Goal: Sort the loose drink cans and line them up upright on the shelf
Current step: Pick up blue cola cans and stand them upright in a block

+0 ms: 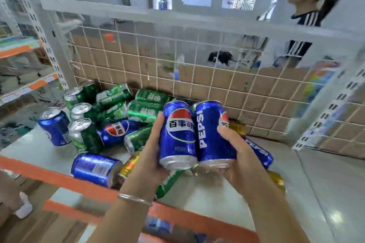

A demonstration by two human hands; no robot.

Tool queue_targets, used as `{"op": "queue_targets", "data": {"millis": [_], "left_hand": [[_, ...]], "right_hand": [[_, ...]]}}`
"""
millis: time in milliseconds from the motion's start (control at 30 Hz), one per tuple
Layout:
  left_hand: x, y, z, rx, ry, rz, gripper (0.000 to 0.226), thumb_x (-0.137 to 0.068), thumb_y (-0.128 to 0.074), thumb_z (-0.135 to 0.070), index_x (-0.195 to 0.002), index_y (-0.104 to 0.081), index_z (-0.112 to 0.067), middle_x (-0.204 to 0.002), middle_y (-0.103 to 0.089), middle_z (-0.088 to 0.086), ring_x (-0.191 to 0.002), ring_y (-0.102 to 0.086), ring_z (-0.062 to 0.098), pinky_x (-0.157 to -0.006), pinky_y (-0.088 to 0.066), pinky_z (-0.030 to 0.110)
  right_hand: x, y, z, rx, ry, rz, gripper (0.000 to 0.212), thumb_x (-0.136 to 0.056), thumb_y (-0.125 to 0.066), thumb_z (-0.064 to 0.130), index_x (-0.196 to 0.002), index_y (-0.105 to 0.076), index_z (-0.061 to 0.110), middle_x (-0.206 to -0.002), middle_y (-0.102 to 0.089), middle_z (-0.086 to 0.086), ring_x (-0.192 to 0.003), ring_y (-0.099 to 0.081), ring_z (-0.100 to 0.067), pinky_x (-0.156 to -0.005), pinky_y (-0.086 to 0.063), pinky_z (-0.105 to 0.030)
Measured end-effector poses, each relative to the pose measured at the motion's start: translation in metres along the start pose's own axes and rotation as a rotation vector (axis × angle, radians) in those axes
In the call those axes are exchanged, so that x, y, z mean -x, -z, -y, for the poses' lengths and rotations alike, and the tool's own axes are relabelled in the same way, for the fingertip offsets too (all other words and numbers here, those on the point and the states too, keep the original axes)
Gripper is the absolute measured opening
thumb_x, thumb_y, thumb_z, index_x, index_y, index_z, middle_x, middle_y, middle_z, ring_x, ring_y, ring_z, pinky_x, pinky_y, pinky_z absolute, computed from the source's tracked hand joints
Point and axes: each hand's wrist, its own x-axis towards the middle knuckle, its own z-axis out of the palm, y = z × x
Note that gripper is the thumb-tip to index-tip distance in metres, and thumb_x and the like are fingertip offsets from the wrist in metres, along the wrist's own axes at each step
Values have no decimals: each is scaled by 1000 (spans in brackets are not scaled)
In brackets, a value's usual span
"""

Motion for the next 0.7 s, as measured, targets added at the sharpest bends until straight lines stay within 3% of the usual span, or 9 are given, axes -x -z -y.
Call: {"op": "queue_targets", "data": {"millis": [67, 200, 267, 333, 433, 533, 600, 633, 700], "left_hand": [[2, -22, 30, -38, 84, 76, 49, -79, -46, -50, -88, -78, -14, -94, -74, 9, -79, -72, 19, -63, -60, 34], [13, -65, 105, -117, 183, 129, 52, -86, -57, -45, -122, -60, -8, -113, -68, 15, -97, -68, 26, -81, -58, 39], [25, -86, 146, -161, 266, 202, 65, -78, -66, -48, -128, -56, -8, -124, -62, 18, -113, -60, 31, -99, -47, 47], [39, -108, 184, -243, 359, 242, 63, -71, -72, -46, -122, -61, -10, -120, -65, 17, -113, -61, 33, -103, -41, 52], [59, -141, 239, -379, 459, 254, 54, -67, -76, -44, -109, -67, -11, -106, -70, 16, -97, -67, 36, -93, -47, 54], [78, -177, 289, -445, 495, 285, 50, -67, -75, -47, -103, -70, -12, -98, -72, 15, -79, -70, 30, -71, -54, 40], [92, -202, 318, -427, 563, 324, 35, -72, -66, -36, -95, -71, -9, -88, -73, 15, -67, -70, 28, -53, -55, 32], [99, -214, 329, -432, 587, 350, 33, -71, -65, -31, -94, -70, -7, -85, -73, 16, -66, -70, 28, -51, -55, 32], [107, -235, 354, -496, 625, 419, 44, -62, -70, -27, -98, -68, -4, -89, -72, 18, -73, -70, 32, -61, -58, 39]], "right_hand": [[25, 34, 6, 2, 34, -85, 60, -61, -75, 27, -116, -62, 7, -101, -72, -14, -74, -69, -25, -55, -55, -34], [87, 103, 15, 61, 121, -262, 69, -60, -80, 26, -122, -55, 9, -107, -71, -14, -87, -70, -29, -67, -56, -38], [124, 135, 17, 117, 159, -340, 65, -61, -84, 21, -119, -56, 10, -106, -71, -14, -90, -70, -29, -71, -58, -39], [161, 168, 19, 143, 199, -411, 61, -62, -82, 25, -116, -57, 11, -105, -71, -14, -92, -70, -30, -78, -57, -42], [216, 216, 18, 118, 201, -528, 49, -68, -79, 32, -110, -63, 15, -96, -74, -7, -85, -71, -25, -80, -56, -43], [268, 260, 18, 16, 173, -619, 28, -77, -68, 32, -99, -67, 15, -82, -74, -1, -69, -69, -20, -67, -53, -35], [301, 285, 18, -64, 193, -671, 12, -82, -65, 25, -87, -66, 15, -69, -71, -1, -56, -66, -16, -49, -49, -23], [315, 297, 18, -108, 213, -680, 9, -81, -66, 22, -84, -65, 14, -66, -70, -2, -52, -65, -15, -44, -47, -20], [338, 319, 19, -138, 226, -674, 29, -68, -75, 26, -91, -66, 12, -74, -71, -7, -57, -66, -17, -45, -49, -21]]}}
